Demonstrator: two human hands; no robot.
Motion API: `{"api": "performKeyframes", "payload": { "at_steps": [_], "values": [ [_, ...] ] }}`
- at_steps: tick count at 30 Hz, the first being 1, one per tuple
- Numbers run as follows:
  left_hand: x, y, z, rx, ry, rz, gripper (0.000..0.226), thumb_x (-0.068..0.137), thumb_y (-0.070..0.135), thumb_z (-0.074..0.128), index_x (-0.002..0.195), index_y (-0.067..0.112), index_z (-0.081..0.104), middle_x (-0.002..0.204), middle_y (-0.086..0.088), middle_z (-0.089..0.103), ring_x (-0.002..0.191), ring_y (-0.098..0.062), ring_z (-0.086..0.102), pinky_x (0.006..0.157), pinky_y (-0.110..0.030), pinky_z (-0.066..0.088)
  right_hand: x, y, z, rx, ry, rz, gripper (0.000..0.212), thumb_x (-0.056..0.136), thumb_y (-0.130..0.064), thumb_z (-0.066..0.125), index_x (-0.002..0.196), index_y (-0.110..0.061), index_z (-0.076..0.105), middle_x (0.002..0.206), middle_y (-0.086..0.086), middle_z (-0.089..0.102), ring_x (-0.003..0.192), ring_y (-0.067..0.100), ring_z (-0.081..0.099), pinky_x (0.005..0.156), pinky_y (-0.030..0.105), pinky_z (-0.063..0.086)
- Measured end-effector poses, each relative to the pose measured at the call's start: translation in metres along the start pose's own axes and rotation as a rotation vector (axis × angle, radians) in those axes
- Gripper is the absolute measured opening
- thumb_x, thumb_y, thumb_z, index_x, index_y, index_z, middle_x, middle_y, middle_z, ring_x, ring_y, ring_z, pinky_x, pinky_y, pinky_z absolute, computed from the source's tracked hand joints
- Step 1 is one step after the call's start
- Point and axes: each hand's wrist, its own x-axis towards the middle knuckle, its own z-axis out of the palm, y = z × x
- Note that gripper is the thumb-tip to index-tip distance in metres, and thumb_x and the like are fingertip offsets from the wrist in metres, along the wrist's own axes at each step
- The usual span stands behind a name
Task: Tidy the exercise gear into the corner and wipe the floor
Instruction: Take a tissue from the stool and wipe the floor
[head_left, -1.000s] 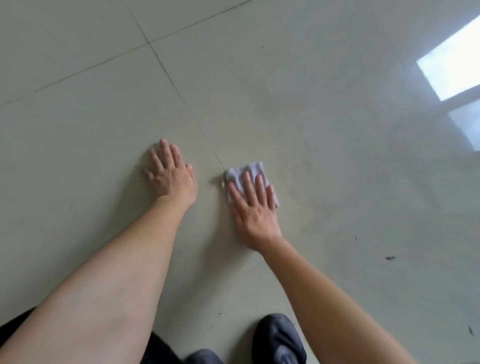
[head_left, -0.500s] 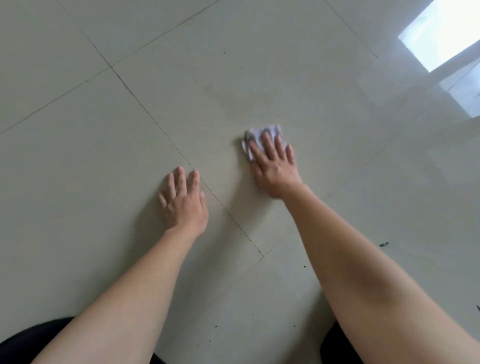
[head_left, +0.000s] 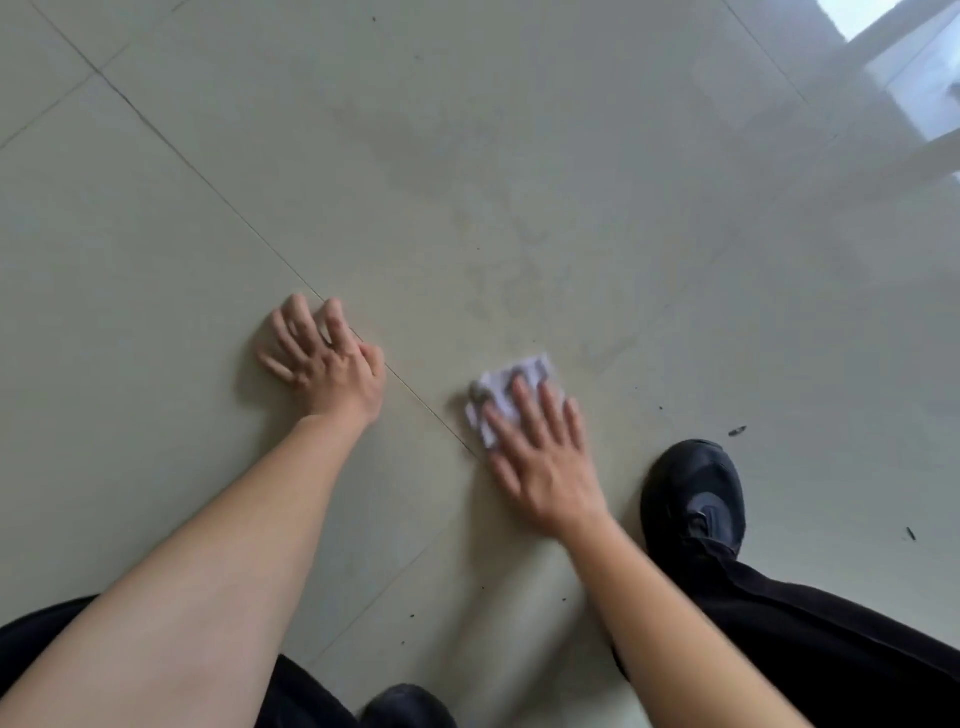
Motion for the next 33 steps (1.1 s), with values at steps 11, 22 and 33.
{"api": "performKeyframes", "payload": {
  "at_steps": [11, 22, 33],
  "values": [
    [0.006, -0.007, 0.005, 0.030, 0.056, 0.047, 0.057, 0.080, 0.027, 0.036, 0.132, 0.005, 0.046, 0.146, -0.031, 0.036, 0.135, -0.054, 0.030, 0.102, -0.073, 0.018, 0.178, 0.005, -0.069, 0.104, 0.098, 0.461, 0.061, 0.105, -0.048, 0.024, 0.161, -0.036, 0.003, 0.168, 0.007, -0.015, 0.153, 0.034, -0.018, 0.123, 0.050, -0.012],
    [0.115, -0.032, -0.029, -0.005, 0.329, -0.048, 0.061, 0.098, 0.032, 0.038, 0.148, -0.002, 0.030, 0.156, -0.023, 0.028, 0.145, -0.036, 0.024, 0.114, -0.060, 0.012, 0.243, 0.088, -0.114, -0.008, 0.054, 0.122, 0.059, 0.103, -0.054, 0.022, 0.159, -0.043, 0.010, 0.170, 0.004, -0.002, 0.155, 0.032, -0.005, 0.125, 0.050, 0.002],
    [0.131, -0.042, -0.023, 0.002, 0.348, -0.056, 0.066, 0.097, 0.037, 0.028, 0.153, 0.002, 0.025, 0.163, -0.015, 0.016, 0.152, -0.028, 0.012, 0.118, -0.056, 0.004, 0.363, -0.097, -0.093, -0.023, 0.148, -0.018, 0.059, 0.106, -0.043, 0.028, 0.161, -0.034, 0.010, 0.169, 0.008, -0.002, 0.155, 0.035, -0.008, 0.123, 0.047, -0.009]
  ]
}}
